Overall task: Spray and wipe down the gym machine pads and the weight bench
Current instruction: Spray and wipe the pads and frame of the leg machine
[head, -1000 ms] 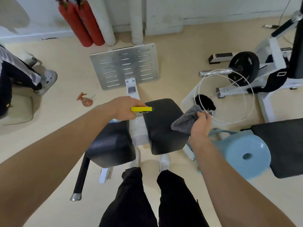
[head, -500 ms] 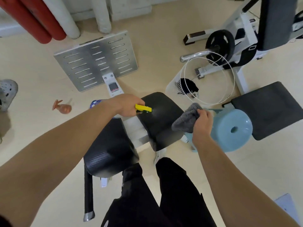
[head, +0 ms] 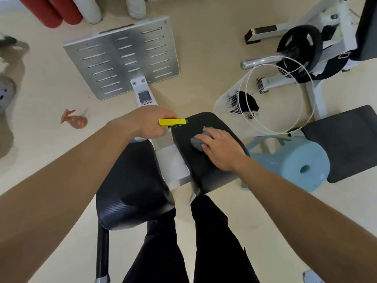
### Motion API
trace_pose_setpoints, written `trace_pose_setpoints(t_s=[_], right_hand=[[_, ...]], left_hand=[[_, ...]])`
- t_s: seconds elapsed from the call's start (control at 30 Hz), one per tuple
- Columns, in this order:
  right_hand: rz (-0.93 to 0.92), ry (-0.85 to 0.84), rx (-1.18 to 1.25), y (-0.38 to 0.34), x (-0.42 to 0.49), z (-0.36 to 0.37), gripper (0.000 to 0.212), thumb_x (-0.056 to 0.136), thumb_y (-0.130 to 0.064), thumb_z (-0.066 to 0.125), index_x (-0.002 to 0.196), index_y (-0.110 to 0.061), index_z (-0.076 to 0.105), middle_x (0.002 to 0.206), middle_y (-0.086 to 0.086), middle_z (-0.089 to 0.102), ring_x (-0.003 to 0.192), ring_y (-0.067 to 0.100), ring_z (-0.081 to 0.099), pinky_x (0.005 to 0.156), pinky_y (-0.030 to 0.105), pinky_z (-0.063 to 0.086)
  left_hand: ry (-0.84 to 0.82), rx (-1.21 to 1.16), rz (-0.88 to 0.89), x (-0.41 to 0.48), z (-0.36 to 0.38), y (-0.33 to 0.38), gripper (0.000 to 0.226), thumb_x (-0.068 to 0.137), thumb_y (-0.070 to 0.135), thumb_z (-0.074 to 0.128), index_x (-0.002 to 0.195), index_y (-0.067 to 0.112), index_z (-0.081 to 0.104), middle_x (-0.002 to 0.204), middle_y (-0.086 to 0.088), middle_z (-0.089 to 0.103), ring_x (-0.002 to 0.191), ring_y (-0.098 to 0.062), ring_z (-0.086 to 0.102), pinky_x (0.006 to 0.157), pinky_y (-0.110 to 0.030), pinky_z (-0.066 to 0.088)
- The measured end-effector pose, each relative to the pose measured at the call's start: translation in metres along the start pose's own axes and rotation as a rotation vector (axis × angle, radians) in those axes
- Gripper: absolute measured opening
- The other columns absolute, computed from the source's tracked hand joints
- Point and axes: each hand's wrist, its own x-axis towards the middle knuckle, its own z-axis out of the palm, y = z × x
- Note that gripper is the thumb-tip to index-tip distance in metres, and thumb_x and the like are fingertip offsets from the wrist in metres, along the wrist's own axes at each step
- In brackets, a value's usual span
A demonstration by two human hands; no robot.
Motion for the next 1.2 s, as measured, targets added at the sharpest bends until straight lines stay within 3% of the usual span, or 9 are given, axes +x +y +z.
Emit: trace_pose_setpoints(t_s=[0.13,0.27,0.33,0.53,0.63,0.8,0.93,1.03,1.2], right_hand=[[0.119,-0.125,0.021,0.022,0.089,-0.001,0.045,0.105,-0.035,0.030,0.150,-0.035,0.033,0.161,0.007,0.023,0.148,0.031,0.018,0.121,0.045,0.017],[0.121,-0.126,0.075,0.009,0.130,0.003,0.041,0.103,-0.031,0.034,0.143,-0.029,0.043,0.148,0.006,0.042,0.134,0.032,0.043,0.110,0.044,0.036],[0.019,-0.128,0.102,-0.007,0.110,-0.001,0.038,0.102,-0.029,0.037,0.138,-0.028,0.049,0.143,0.002,0.047,0.129,0.027,0.048,0.104,0.042,0.042],[-0.219,-0.120,0.123,-0.028,-0.005,-0.025,0.036,0.101,-0.033,0.043,0.136,-0.039,0.052,0.156,-0.012,0.039,0.139,0.012,0.040,0.109,0.036,0.041],[-0.249,-0.121,0.143,-0.023,0.012,-0.026,0.038,0.100,-0.028,0.047,0.136,-0.038,0.055,0.156,-0.010,0.039,0.141,0.010,0.040,0.111,0.037,0.040],[-0.128,-0.184,0.185,-0.028,0.129,-0.004,0.034,0.099,-0.018,0.047,0.124,-0.033,0.065,0.132,-0.004,0.060,0.119,0.023,0.055,0.087,0.031,0.040],[0.029,-0.143,0.205,-0.018,0.180,0.008,0.032,0.098,-0.016,0.049,0.120,-0.029,0.067,0.128,-0.002,0.065,0.115,0.024,0.058,0.085,0.029,0.041],[0.084,-0.086,0.192,0.004,0.164,0.000,0.031,0.097,-0.013,0.047,0.118,-0.025,0.066,0.121,0.003,0.066,0.109,0.025,0.059,0.080,0.028,0.037],[0.058,0.037,0.215,0.027,0.055,-0.019,0.027,0.097,-0.015,0.052,0.118,-0.025,0.065,0.123,0.000,0.064,0.109,0.025,0.058,0.089,0.036,0.045]], left_hand=[[0.019,0.010,-0.001,0.015,0.004,-0.019,0.031,0.086,0.010,0.063,0.114,0.025,0.064,0.107,0.001,0.069,0.098,-0.025,0.059,0.089,-0.044,0.051],[-0.007,0.006,-0.001,0.025,0.016,-0.035,0.029,0.086,0.015,0.064,0.112,0.029,0.062,0.110,0.002,0.069,0.103,-0.026,0.061,0.090,-0.046,0.052],[-0.020,-0.006,-0.003,0.026,0.017,-0.039,0.028,0.087,0.016,0.065,0.112,0.029,0.062,0.112,0.001,0.069,0.104,-0.027,0.061,0.090,-0.044,0.051],[-0.052,-0.022,-0.044,0.014,0.012,-0.049,0.036,0.090,0.010,0.064,0.123,0.025,0.061,0.125,-0.003,0.066,0.111,-0.029,0.057,0.094,-0.042,0.048],[-0.059,-0.009,-0.066,0.015,0.012,-0.055,0.039,0.091,0.011,0.063,0.127,0.025,0.060,0.131,-0.003,0.065,0.114,-0.030,0.056,0.096,-0.042,0.048],[-0.046,0.006,-0.090,0.019,0.018,-0.061,0.042,0.093,0.013,0.062,0.133,0.027,0.059,0.130,-0.003,0.066,0.115,-0.029,0.057,0.099,-0.044,0.048],[-0.043,0.009,-0.097,0.018,0.025,-0.059,0.045,0.093,0.012,0.062,0.136,0.024,0.058,0.134,-0.004,0.064,0.123,-0.031,0.054,0.105,-0.049,0.045],[-0.034,0.002,-0.056,0.019,0.030,-0.054,0.040,0.091,0.013,0.063,0.129,0.025,0.061,0.125,-0.004,0.067,0.117,-0.030,0.058,0.100,-0.049,0.047],[-0.048,0.010,0.005,0.026,0.036,-0.041,0.037,0.088,0.018,0.066,0.122,0.032,0.061,0.114,-0.002,0.069,0.107,-0.029,0.062,0.093,-0.047,0.052]])
